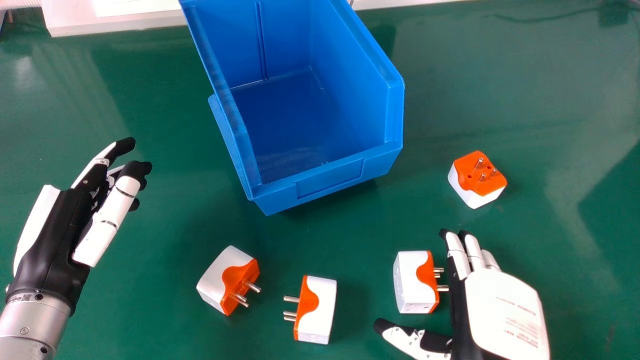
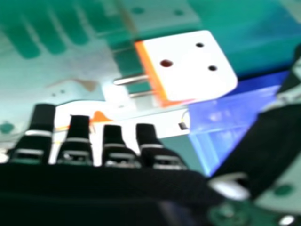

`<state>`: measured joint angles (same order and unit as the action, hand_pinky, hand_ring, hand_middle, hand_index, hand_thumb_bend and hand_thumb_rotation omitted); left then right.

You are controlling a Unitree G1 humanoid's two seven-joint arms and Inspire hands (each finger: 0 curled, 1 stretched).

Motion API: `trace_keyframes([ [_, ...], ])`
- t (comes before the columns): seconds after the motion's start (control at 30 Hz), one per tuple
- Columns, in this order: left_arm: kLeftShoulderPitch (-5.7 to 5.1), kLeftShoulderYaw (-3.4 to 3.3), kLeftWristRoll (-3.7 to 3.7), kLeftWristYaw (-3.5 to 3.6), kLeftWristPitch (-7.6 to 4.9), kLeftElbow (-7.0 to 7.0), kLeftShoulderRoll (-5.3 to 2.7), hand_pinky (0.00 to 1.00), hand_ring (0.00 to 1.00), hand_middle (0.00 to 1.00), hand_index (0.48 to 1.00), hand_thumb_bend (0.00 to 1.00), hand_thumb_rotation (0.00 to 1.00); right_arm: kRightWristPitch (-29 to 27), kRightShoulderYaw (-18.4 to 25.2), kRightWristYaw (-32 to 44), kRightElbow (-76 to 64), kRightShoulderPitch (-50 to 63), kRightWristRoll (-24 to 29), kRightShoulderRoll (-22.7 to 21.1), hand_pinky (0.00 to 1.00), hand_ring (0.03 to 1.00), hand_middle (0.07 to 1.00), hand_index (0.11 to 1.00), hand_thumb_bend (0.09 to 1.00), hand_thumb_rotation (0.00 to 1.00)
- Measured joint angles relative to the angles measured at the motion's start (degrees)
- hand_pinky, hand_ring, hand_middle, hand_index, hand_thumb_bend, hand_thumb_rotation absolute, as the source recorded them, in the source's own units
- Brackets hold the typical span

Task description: Pick all objects and put in blue box

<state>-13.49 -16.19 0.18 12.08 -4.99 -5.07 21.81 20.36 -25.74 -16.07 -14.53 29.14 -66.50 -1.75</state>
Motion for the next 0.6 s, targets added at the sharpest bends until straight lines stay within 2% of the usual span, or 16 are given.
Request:
trace_keyframes([
  [0.17, -0.05, -0.02, -0.04, 0.05, 0.25, -0.15, 0.00, 0.78, 0.82, 0.83, 0.906, 0.53, 0.92, 1.3, -0.2, 1.9, 0.9, -3.2, 0.4, 0.0, 0.83, 0.915, 0.946, 0.912, 0.606, 0.48],
  [0.27, -0.22, -0.02, -0.06, 0.14, 0.63, -0.70, -0.01, 0.78, 0.82, 0.83, 0.906, 0.53, 0.92, 2.7, -0.4, 3.5, 0.9, -5.2, 0.6, 0.1, 0.83, 0.915, 0.945, 0.910, 0.603, 0.47],
  [0.6, -0.91, -0.21, -0.19, 0.25, 0.73, -1.33, -0.08, 0.79, 0.82, 0.82, 0.906, 0.53, 0.93, 5.3, -1.2, 8.3, 0.9, -7.6, 1.1, 0.1, 0.83, 0.905, 0.932, 0.891, 0.607, 0.41],
])
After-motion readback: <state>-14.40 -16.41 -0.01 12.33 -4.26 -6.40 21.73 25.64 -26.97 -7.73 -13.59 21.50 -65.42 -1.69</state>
